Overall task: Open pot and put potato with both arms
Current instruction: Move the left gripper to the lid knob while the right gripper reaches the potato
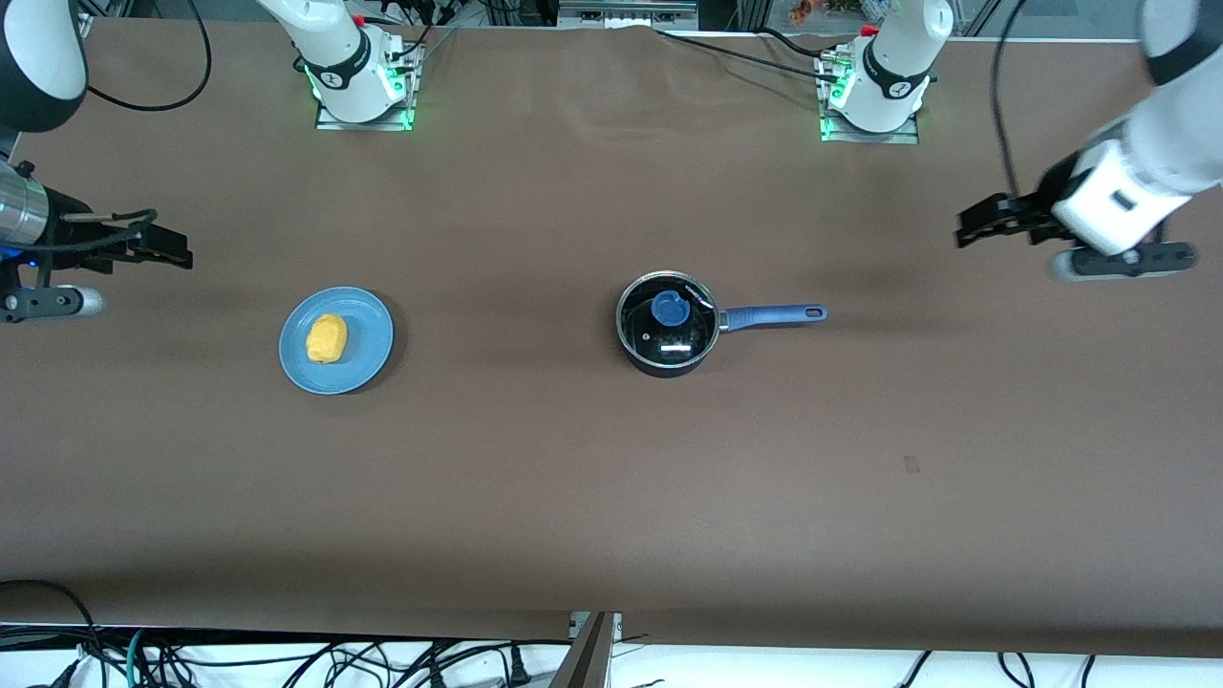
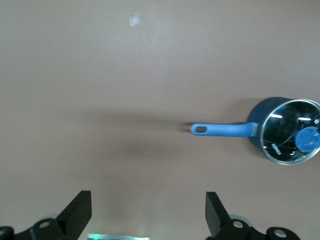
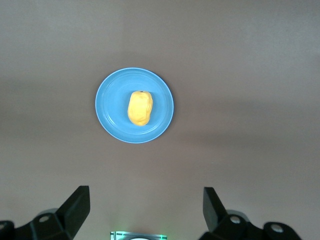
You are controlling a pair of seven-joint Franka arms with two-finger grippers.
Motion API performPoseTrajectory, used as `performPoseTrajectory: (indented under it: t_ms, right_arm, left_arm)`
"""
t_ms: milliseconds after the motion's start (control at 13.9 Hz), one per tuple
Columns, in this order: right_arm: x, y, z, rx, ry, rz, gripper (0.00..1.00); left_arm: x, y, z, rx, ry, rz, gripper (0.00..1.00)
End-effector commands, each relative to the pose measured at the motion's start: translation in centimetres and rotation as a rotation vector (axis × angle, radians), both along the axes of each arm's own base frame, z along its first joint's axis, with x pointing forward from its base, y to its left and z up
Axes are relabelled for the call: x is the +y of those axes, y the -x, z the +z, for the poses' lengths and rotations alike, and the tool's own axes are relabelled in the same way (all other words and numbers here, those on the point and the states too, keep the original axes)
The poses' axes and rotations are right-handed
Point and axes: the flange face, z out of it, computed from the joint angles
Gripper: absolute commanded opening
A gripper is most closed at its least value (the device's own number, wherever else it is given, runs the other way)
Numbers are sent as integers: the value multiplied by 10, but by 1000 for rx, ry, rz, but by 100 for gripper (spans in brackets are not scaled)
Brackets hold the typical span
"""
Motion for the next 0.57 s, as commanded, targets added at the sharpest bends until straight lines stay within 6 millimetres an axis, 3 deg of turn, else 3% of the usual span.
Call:
performPoseTrajectory:
  t_ms: [0,215,503]
  right_arm:
    - [-2,-3,-27,4,8,-7,100]
    - [0,-1,-88,-17,12,-43,100]
    - [3,1,-146,-25,12,-94,100]
  left_arm:
    - [-54,-6,-18,16,2,54,100]
    - [-124,-9,-48,16,17,127,100]
    - [-223,7,-87,21,65,122,100]
